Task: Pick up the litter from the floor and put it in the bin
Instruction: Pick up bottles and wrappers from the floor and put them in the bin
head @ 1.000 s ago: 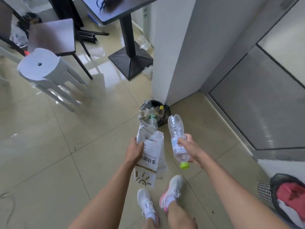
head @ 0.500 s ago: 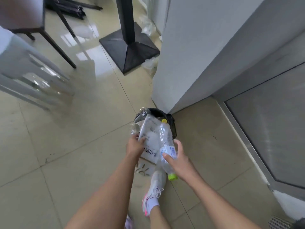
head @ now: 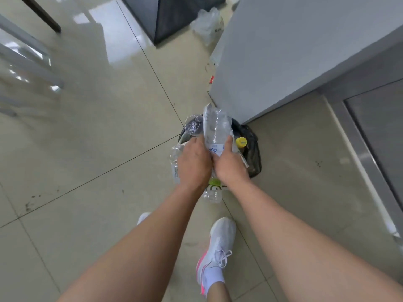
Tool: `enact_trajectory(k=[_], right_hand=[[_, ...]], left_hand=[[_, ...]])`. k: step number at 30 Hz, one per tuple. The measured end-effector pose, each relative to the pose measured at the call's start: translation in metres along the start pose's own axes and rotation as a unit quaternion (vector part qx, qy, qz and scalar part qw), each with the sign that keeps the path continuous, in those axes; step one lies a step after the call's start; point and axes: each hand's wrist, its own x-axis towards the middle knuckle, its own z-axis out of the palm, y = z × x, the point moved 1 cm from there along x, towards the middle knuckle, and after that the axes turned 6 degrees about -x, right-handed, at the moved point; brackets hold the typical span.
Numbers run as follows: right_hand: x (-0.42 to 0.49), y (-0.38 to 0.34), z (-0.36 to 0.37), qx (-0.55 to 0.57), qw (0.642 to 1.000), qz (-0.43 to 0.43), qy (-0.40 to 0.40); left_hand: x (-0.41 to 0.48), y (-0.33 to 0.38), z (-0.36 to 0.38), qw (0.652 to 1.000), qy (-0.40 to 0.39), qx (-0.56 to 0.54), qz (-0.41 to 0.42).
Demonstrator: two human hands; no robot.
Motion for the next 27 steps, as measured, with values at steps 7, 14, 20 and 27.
enact_trajectory(k=[7,14,20,27], right_hand=[[-0.013,-0.007,0.000,0.026,0.999,0.028,0.001],[-0.035,-0.007,-0.010,0.020,0.998,0.057,-0.032],[-0.046,-0.008,-0.016,0.053,0.998,0.033,0.006],[-0.064,0.009,0.003,0.050,0.995,0.050,-0.069]], left_hand=[[0.009,0.005,-0.018,0.998,-0.057,0.005,0.036],[0.004,0.000,-0.038,0.996,-0.084,0.013,0.040],[0.000,-0.001,-0.044,0.997,-0.026,0.023,0.065],[-0.004,-0.042,-0.039,0.955,-0.074,-0.175,-0.229]])
